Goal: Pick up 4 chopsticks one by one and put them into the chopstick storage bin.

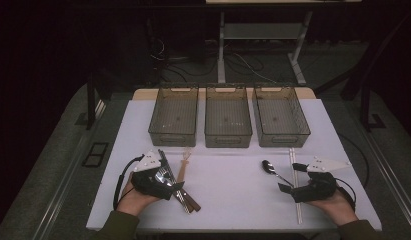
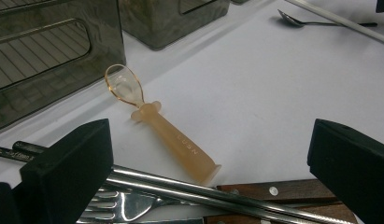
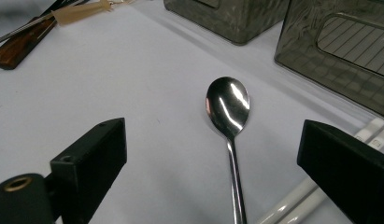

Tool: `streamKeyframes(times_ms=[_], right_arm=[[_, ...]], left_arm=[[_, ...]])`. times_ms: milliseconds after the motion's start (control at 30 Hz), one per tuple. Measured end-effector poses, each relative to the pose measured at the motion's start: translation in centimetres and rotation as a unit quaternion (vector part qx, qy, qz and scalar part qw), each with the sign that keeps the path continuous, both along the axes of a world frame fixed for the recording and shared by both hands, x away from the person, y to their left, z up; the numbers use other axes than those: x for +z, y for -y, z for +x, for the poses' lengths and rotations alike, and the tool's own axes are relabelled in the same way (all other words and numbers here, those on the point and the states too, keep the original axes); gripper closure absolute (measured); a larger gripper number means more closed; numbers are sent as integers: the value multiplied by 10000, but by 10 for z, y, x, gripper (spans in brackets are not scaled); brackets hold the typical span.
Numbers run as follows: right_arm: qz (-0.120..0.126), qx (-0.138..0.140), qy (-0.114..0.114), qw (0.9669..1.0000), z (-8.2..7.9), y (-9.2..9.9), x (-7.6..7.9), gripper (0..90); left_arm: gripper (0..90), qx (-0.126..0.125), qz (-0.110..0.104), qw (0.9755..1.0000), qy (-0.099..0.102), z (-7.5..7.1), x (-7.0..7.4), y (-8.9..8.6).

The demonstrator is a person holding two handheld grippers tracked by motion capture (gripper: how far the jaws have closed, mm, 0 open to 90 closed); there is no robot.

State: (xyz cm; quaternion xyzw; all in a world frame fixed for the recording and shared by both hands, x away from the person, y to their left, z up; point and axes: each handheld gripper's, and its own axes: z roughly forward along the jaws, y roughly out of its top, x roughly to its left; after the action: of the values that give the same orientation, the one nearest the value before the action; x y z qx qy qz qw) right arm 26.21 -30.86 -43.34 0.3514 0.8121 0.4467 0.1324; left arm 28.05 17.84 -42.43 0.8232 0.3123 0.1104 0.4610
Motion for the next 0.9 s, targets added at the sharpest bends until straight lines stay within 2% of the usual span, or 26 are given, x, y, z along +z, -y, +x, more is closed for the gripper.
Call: streamKeyframes(times_ms=[167,367,433,467,500,533,633,700,733,800,833,900], right_arm=[[3,-8,13,10000,0,0,0,82],[4,-24,15,10000,1,1,0,82],[-1,-20,38,10000,0,1,1,82],[-1,-20,38,10000,0,1,1,82],[-29,-21,42,10000,0,0,1,82],[-29,-21,42,10000,0,0,1,82],[-13,-44,26,10000,0,0,0,82],[-15,-49,20,10000,1,1,0,82],[-8,-46,20,10000,0,0,0,82],[-11,-40,19,10000,0,0,0,82],[-8,-39,30,10000,0,0,0,83],[-7,-37,32,10000,0,0,1,83]], left_arm=[[28,-21,84,10000,-11,0,0,1],[172,-131,122,9998,-43,-1,0,3],[272,-221,154,9996,-87,-2,-1,4],[272,-261,171,9995,-99,-3,-1,4],[366,-315,179,9993,-104,-4,-1,5],[366,-389,183,9990,-122,-4,-1,6],[547,-546,186,9980,-243,-3,-2,8],[622,-647,247,9971,-314,-3,-3,10],[665,-765,288,9959,-398,-4,-5,12],[690,-785,309,9955,-425,-4,-5,12],[774,-805,312,9953,-446,-5,-5,13],[832,-874,271,9947,-470,-6,-5,13]])
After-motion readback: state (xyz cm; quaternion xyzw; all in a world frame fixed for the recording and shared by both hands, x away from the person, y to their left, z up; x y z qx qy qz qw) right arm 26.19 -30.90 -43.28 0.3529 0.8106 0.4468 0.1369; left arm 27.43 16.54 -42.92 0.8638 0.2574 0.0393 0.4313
